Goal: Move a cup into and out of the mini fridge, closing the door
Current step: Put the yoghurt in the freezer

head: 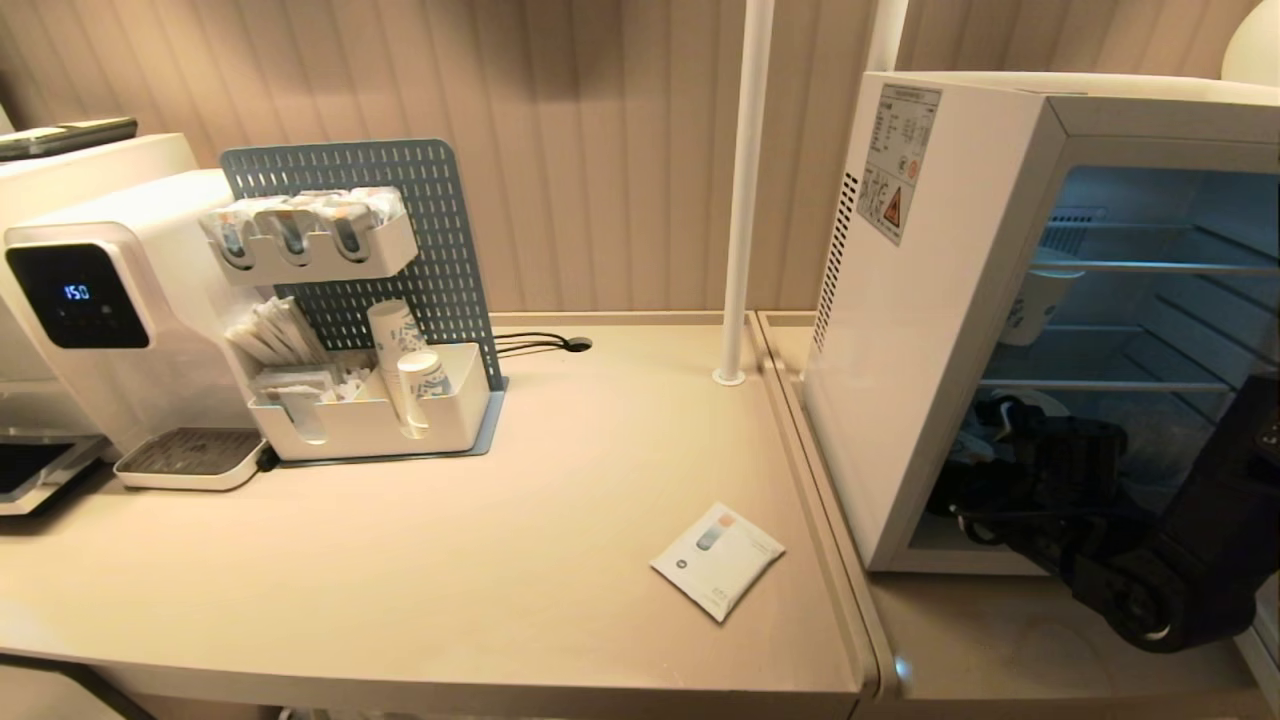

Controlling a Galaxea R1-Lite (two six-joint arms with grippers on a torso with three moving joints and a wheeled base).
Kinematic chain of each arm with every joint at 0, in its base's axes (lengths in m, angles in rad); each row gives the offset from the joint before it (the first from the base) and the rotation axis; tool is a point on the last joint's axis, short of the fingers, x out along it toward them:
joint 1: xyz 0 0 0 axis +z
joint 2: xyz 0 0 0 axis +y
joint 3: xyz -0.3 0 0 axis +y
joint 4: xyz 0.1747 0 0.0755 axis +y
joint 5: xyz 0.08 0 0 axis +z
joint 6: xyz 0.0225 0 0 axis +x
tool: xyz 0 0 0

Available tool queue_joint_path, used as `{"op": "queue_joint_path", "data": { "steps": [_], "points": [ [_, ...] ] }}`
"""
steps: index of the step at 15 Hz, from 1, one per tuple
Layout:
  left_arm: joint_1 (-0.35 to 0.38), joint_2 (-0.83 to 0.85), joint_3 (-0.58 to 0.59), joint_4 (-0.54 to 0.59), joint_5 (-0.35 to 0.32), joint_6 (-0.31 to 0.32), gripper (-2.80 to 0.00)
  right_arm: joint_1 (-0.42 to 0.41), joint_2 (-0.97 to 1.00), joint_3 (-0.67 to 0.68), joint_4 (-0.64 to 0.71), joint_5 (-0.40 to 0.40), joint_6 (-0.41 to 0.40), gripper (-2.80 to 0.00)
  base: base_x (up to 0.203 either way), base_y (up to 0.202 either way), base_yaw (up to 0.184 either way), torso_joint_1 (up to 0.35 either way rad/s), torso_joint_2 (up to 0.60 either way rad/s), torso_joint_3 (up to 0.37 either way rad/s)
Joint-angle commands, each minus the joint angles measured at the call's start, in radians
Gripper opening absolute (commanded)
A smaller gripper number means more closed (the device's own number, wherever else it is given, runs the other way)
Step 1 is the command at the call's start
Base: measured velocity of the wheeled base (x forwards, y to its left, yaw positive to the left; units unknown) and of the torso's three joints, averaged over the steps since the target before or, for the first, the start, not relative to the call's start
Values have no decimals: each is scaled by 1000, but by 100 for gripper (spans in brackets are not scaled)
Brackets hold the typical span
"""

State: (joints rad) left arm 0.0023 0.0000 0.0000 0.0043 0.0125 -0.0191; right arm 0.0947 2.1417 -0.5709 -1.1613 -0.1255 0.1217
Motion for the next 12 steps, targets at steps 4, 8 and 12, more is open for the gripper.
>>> {"op": "queue_joint_path", "data": {
  "steps": [4,8,12],
  "points": [
    [1,0,2,0,0,-1,-280,2,-14,29,-4,0,-5,-280,0,0,0,0,0,0],
    [1,0,2,0,1,-1,-280,10,-17,27,6,4,-8,0,0,0,0,0,0,0],
    [1,0,2,0,1,-1,-280,24,-36,42,4,5,-8,0,0,0,0,0,0,0]
  ]
}}
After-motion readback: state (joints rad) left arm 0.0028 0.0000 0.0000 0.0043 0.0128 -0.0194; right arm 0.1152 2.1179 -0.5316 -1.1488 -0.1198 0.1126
